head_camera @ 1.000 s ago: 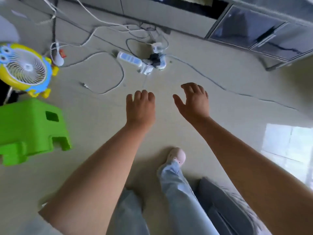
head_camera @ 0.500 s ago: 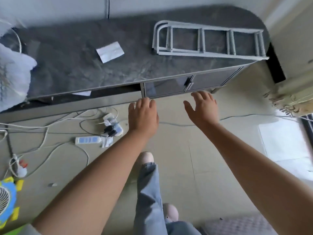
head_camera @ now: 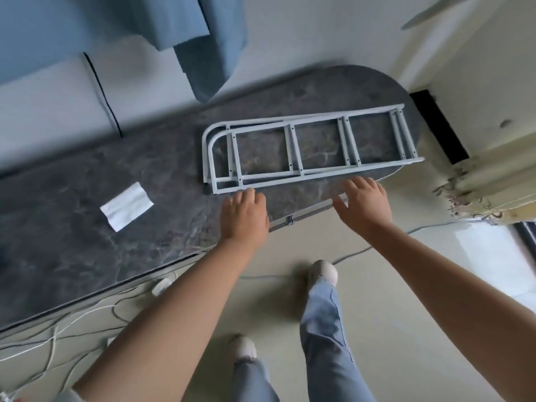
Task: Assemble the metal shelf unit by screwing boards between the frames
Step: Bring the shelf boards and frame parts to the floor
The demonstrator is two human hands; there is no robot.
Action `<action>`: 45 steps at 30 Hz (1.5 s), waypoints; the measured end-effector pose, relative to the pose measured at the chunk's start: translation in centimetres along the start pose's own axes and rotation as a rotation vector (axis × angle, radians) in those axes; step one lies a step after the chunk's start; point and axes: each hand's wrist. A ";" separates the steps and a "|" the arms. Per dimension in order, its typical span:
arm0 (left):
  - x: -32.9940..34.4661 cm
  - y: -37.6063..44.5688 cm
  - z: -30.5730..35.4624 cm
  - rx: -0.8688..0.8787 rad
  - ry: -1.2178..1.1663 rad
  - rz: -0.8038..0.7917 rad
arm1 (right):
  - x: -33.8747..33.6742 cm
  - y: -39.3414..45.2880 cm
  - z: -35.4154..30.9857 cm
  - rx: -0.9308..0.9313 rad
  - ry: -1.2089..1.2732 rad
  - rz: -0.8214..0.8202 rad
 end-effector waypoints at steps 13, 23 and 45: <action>3.7 11.0 3.1 -0.100 0.002 -0.305 | 3.3 12.2 8.8 -0.203 -0.241 -0.418; 7.2 14.0 2.0 0.064 -0.118 -0.252 | 8.4 14.6 8.7 -0.157 -0.341 -0.589; 8.5 17.6 11.6 -1.009 -0.738 -0.529 | 3.4 24.4 13.5 -0.420 -0.267 -0.710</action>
Point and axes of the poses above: each hand's wrist, its own y-axis towards the middle knuckle, its own x-axis out of the palm, z = x × y, and after that the axes turned 1 degree about x, right-handed
